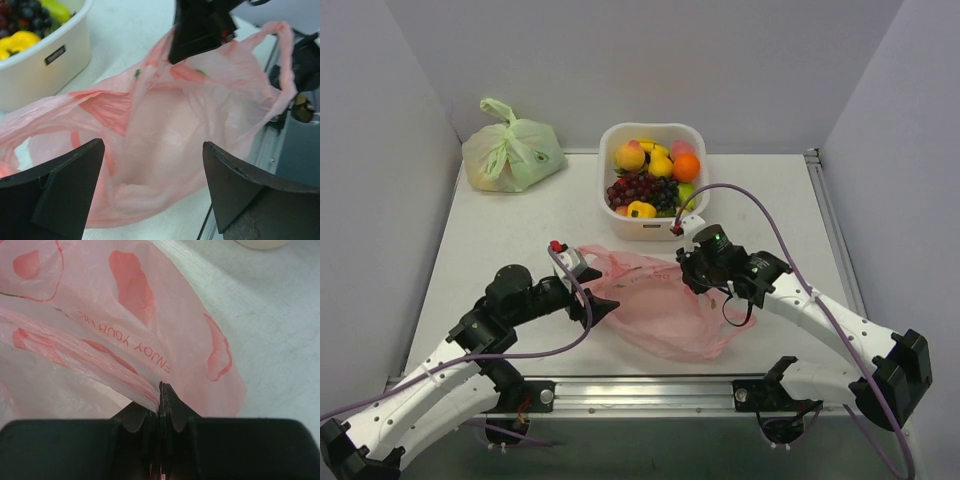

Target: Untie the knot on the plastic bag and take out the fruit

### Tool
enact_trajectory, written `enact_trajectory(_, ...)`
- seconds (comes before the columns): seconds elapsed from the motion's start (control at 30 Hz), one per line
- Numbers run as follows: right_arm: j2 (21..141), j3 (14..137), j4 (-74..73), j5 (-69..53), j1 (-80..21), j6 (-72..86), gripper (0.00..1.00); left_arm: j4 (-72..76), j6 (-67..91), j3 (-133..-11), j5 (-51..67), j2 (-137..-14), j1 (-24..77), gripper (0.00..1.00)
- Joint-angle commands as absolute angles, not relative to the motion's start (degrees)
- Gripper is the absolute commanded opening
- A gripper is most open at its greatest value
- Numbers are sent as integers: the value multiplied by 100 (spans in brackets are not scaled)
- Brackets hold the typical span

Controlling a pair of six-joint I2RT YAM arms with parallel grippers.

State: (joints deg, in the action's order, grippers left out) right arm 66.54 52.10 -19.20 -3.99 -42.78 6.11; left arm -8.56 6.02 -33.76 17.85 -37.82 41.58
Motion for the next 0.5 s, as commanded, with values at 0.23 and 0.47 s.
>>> enact_trajectory(0.23, 6426, 5616, -3197, 2485, -3930, 1536, 0, 36, 853, -3067, 992, -2839, 4166, 93)
enact_trajectory(0.47, 5152, 5230, -3691, 3779, -2542, 2328, 7, -1132, 1239, -3340, -1999, -2891, 4017, 93)
